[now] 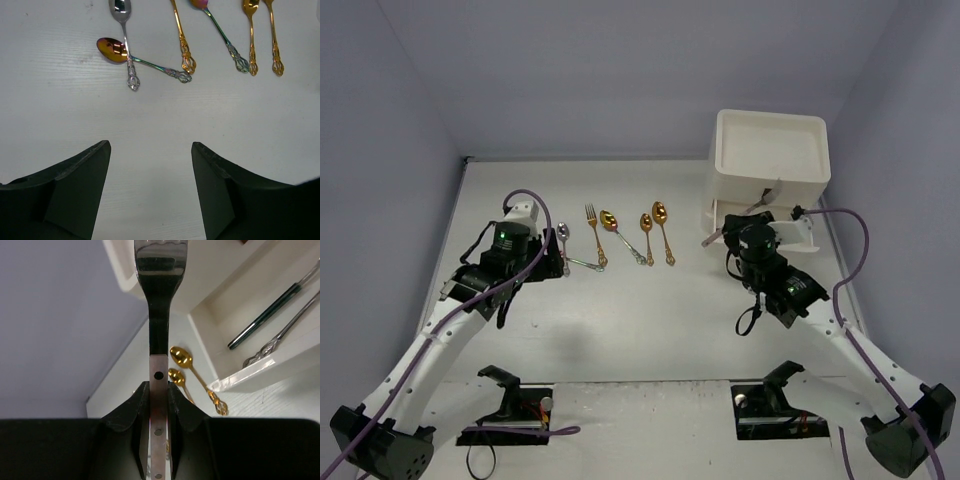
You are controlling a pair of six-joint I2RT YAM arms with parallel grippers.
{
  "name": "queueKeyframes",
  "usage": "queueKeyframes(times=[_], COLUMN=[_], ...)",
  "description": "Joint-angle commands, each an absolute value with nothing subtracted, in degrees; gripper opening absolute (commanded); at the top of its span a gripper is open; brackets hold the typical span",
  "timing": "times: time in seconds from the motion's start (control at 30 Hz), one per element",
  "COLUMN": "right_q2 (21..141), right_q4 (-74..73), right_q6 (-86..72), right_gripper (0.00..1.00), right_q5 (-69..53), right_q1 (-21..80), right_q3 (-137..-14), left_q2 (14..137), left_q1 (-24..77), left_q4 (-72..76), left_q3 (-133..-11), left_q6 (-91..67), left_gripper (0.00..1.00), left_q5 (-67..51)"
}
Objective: Sort the eating utensils into containers
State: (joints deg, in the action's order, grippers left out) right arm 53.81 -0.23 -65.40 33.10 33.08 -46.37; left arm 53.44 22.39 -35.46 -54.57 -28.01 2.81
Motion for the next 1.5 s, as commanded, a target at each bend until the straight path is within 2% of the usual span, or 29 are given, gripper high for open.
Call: queueKeyframes(times=[0.0, 0.33, 0.4, 0.57, 0.6, 0.67, 0.73, 0.93, 1.2, 1.47], right_q2=[57.64, 66.72, 68.47, 73.08, 73.3, 73.2, 72.4, 68.11, 56.91, 47.64], right_q4=[2.2, 2.29, 2.35, 2.3, 2.35, 2.37, 2.36, 2.29, 2.27, 1.46], right_q6=[-78.33, -84.98, -84.7, -81.19, -80.45, -79.52, -76.96, -57.1, -27.23, -17.21], right_gripper=[0.0, 0.02, 0.17, 0.41, 0.49, 0.56, 0.69, 0.87, 0.89, 0.9], right_q5=[35.87, 33.68, 32.3, 26.17, 25.43, 24.78, 23.58, 16.69, 7.53, 1.08], right_q1=[26.75, 14.49, 12.8, 10.37, 10.37, 10.37, 10.37, 10.37, 10.37, 10.28], right_q3=[-46.49, -49.38, -50.58, -54.14, -54.77, -55.14, -55.47, -56.51, -52.77, -49.74], left_q2=[54.42, 55.74, 56.06, 58.08, 58.66, 60.44, 63.4, 72.24, 89.14, 106.05], left_q1=[22.06, 21.97, 21.97, 21.97, 21.97, 21.97, 21.97, 21.97, 21.97, 21.88], left_q4=[-33.57, -33.58, -33.64, -33.63, -33.53, -33.46, -33.31, -30.67, -26.63, -28.34], left_q3=[-56.07, -55.01, -54.85, -55.74, -56.42, -57.35, -59.44, -64.86, -74.34, -87.52], left_q6=[-27.16, -27.87, -28.07, -29.28, -29.65, -30.01, -30.65, -32.69, -34.12, -36.47], left_gripper=[0.63, 0.63, 0.63, 0.63, 0.63, 0.63, 0.63, 0.63, 0.63, 0.6], left_q5=[4.22, 4.14, 4.26, 4.82, 4.77, 4.72, 4.59, 2.64, 1.26, 1.07])
